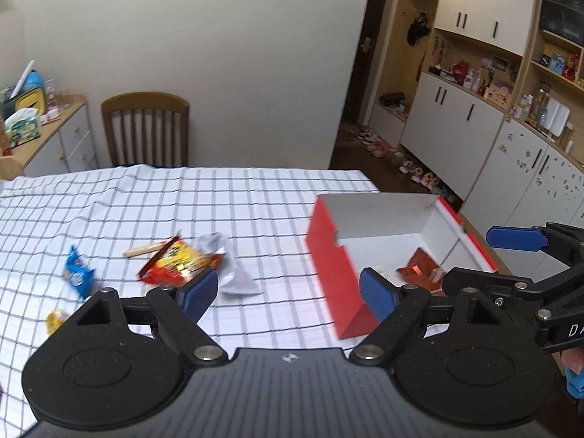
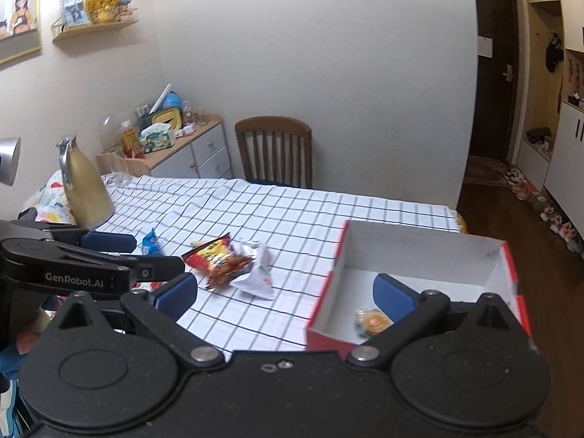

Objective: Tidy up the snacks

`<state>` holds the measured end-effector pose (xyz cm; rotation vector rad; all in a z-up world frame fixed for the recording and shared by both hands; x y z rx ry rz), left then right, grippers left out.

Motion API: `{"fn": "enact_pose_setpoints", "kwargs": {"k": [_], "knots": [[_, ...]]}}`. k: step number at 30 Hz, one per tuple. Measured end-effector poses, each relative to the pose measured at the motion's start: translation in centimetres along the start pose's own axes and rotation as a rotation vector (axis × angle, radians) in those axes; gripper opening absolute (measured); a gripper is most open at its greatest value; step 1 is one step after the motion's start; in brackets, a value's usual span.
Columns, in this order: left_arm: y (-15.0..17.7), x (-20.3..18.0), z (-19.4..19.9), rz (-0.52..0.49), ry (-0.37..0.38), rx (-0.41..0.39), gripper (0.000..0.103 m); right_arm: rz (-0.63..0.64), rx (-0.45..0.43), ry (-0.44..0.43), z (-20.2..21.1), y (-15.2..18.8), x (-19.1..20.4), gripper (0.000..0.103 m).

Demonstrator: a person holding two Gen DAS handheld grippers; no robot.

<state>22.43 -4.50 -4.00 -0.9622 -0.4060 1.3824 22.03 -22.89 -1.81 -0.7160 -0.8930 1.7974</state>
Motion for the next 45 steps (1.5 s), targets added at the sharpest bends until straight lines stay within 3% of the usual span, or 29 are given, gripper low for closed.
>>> {"fn": "enact_pose_setpoints", "kwargs": {"k": [18,28,37,45], "knots": [[5.3,13.4,5.2,0.117,-0.138,0.001,0.085,0.045,0.083,-0.041,-4.2,0.7,10.8,0.103],[10.6,21.3,7.2,0.273,-0.256,0.054,0.085,0.135,0.125,-0.033,-9.4,0.1,13.9,0.102],[14.7,24.6,5.7,0.41,-0.301,0.155,0.085,0.217,0.174,-0.05,-14.6,-0.3,15.3,0.101],[15.4,25.5,3.7,0.465,-0.313,0.193,0.084,0.363,0.194,-0.08,-19.7,-1.1,17.2,0.097]]}}
Point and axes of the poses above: each gripper's, at about its wrist camera, not at the fingertips, and z roughly against the way its jaws point, x to its left, y to its underside, the point moved 7 cm from there along -z, roughly the way its jaws point, and after that the axes turned 14 degrees about y, right-handed, at the moved point
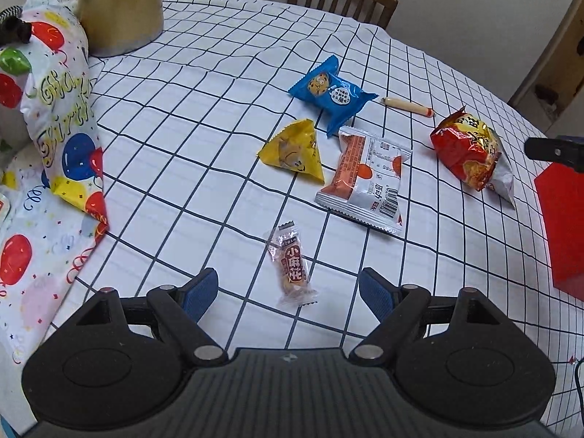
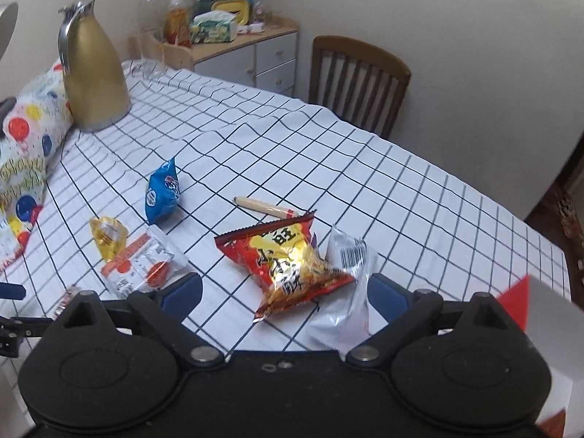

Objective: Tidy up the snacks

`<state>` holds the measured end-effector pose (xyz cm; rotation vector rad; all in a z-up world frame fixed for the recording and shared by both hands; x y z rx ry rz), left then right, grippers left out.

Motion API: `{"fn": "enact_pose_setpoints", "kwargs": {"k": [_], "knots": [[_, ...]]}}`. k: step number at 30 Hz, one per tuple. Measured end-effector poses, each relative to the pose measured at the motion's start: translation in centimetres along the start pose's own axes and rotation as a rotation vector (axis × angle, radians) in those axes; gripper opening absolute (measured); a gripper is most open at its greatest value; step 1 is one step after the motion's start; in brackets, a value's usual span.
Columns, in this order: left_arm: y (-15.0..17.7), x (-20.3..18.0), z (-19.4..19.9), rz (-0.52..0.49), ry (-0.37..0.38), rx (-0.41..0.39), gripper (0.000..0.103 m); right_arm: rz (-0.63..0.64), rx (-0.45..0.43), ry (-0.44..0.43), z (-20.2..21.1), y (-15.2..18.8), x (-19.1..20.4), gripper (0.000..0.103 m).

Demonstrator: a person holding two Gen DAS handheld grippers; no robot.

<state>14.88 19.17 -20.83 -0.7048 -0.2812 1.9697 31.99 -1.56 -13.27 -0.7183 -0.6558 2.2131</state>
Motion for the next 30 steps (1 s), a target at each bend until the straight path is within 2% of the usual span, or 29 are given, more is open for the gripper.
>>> {"fn": "enact_pose_setpoints", "kwargs": {"k": [4,9,10,14,17,21,24,27,30], "knots": [[-0.1,-0.1,-0.4,0.017,-0.002,-0.003,0.084,0.092,0.016,-0.032,-2.4,-0.7,0.8,0.096],[0.0,-0.1,-1.2,0.04,-0.008,0.009,0.083,0.207,0.048,-0.058,-5.1,-0.7,1.8,0.09],[0.1,0.0,-1.4,0.047,-0.01,0.01,0.079,0.218,0.054,-0.059,-5.6,-0.7,1.8,0.088],[0.1,0.6,-1.8,0.082,-0.022,0.019,0.077,0.234,0.078,-0.083,-7.2,-0.6,1.9,0.085],[-0.1,0.7,-1.8,0.083,-0.033,0.018,0.067,0.269,0.079,-0.1,-7.6,-0.6,2.4,0.083],[-0.1,0.7,-2.0,0.084,-0.038,0.018,0.066,0.345,0.068,-0.105,-8.0,-0.4,3.3,0.079],[-0.1,0.6,-2.4,0.083,-0.039,0.027,0.057,0.391,0.058,-0.086,-8.3,-0.3,3.7,0.072],[0.0,0.7,-2.6,0.092,-0.043,0.03,0.055,0.418,0.046,-0.085,-8.2,-0.2,4.2,0.068],[-0.1,0.7,-2.7,0.09,-0.044,0.03,0.045,0.432,0.031,-0.067,-8.1,-0.4,4.2,0.06]]}}
Point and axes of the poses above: each gripper's, at about its wrist camera, not at the fingertips, and z roughly against the way its jaws point, x to its left, y to its underside, the point moved 7 cm from there along -z, roughly the way its jaws point, and after that the axes turned 14 degrees about y, right-handed, at the moved point
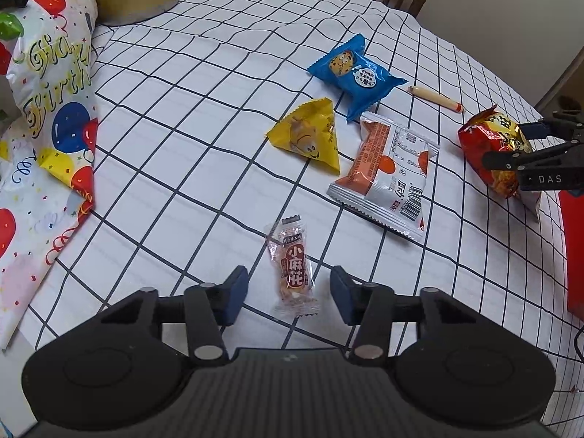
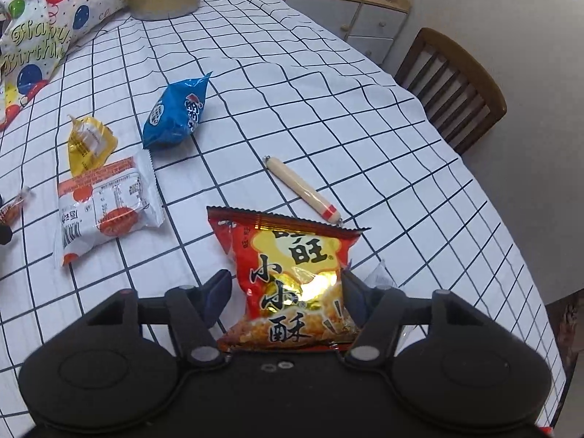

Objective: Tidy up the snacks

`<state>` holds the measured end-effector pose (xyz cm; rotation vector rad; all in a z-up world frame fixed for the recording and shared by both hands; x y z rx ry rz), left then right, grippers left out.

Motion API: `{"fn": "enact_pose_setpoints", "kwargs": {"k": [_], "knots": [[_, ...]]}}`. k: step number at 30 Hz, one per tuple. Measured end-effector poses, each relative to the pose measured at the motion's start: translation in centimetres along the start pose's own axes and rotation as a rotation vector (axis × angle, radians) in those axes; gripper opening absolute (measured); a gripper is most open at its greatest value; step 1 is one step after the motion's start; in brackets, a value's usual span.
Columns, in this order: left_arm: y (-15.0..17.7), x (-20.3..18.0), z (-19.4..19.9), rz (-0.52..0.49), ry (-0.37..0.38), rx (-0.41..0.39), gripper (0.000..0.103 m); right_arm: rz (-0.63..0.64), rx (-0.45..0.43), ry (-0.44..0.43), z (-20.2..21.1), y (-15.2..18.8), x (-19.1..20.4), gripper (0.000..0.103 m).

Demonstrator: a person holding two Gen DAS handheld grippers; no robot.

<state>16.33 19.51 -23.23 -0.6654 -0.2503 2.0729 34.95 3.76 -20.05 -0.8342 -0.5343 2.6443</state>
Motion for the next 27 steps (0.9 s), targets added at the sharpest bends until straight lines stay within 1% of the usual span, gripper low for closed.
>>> {"fn": "enact_pose_setpoints", "kwargs": {"k": [1,5,8,9,13,18,27], "knots": [[-0.1,-0.1,-0.1,-0.003,-0.001,-0.002,0.042,-0.003,0.002,0.006,0.0,0.0,-0.1,0.058],[-0.3,-0.4,-0.3,-0.024,-0.014,-0.01,0.038,-0.016,0.009,0.023,0.1,0.1,-0.2,0.056],[-0.3,-0.5,-0.4,-0.041,-0.03,-0.017,0.027,-0.02,0.012,0.048,0.5,0.3,0.1,0.054],[-0.3,-0.5,-0.5,-0.041,-0.033,-0.019,0.02,-0.024,0.01,0.055,0.8,0.3,0.2,0.053],[-0.4,-0.4,-0.5,-0.048,-0.032,-0.027,0.017,-0.056,0.007,0.095,1.7,0.3,0.2,0.05],[-0.3,-0.8,-0.4,-0.058,-0.02,-0.028,0.015,-0.128,0.001,0.11,3.5,0.5,-0.2,0.045],[0.5,-1.8,0.4,-0.069,0.014,-0.015,0.015,-0.226,-0.012,0.089,7.8,2.1,-0.2,0.043]]}}
Point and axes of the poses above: each gripper's, at about its wrist camera, not at the fingertips, and z roughly against the way its jaws point, x to its left, y to its underside, the point moved 7 cm from there along -z, roughly the way its jaws point, and after that the axes turned 14 degrees about y, right-handed, at the moved point
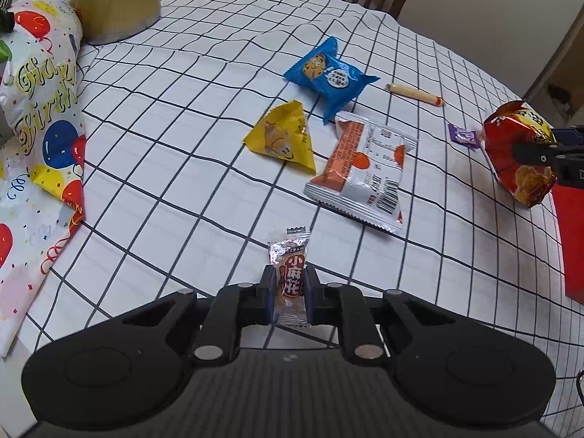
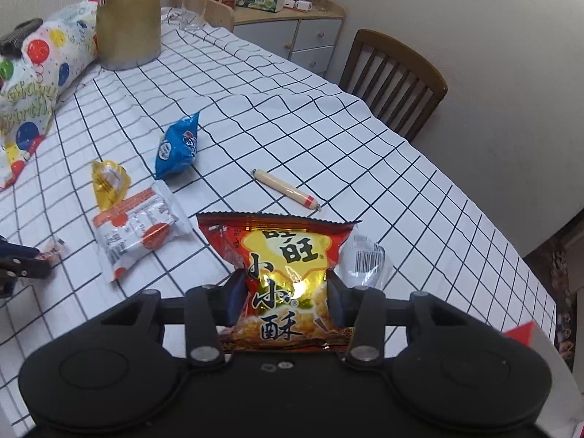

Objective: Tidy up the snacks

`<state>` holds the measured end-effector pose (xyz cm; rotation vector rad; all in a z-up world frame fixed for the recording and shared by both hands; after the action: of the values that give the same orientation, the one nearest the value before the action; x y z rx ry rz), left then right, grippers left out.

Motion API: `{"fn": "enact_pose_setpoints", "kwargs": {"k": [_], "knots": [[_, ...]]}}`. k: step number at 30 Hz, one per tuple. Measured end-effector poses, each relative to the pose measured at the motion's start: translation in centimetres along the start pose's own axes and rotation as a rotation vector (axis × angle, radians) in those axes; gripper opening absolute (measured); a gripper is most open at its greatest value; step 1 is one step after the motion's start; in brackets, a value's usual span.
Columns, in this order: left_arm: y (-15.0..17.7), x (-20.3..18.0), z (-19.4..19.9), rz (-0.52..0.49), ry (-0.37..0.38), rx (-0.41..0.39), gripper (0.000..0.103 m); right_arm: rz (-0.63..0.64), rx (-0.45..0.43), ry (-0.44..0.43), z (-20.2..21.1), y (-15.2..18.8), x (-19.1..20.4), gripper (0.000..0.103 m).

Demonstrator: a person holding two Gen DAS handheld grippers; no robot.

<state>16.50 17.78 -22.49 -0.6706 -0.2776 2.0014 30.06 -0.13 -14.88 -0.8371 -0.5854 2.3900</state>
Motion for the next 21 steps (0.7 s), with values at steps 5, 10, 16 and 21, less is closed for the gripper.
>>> {"fn": "enact_pose_setpoints", "kwargs": {"k": [5,10,16,21], "knots": [[0.2,-1.1,0.9,-0.019,0.02,-0.008,0.015,-0.054,-0.003,-0.002,2.7,1.1,-1.0,0.042],[0.6,-2.8,1.9,-0.052,0.038,-0.02,0.015,-0.117,0.008,-0.001,5.2,2.8,-2.3,0.042],[1.1,-5.8,3.0,-0.101,0.073,-0.031,0.015,-0.187,0.01,0.012,8.3,4.9,-4.0,0.042],[1.5,-8.8,3.8,-0.15,0.106,-0.047,0.015,-0.237,0.004,0.025,10.5,6.5,-5.5,0.042]]}}
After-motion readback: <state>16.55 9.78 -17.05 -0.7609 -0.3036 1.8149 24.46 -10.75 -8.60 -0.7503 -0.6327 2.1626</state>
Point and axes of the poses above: each gripper's, at about its wrist camera, not at the fingertips, and z roughly against the way its jaws point, x to its left, y to its underside, the point moved 7 cm from there along -z, roughly the way its jaws point, and after that the axes turned 14 degrees about y, right-handed, at the moved point
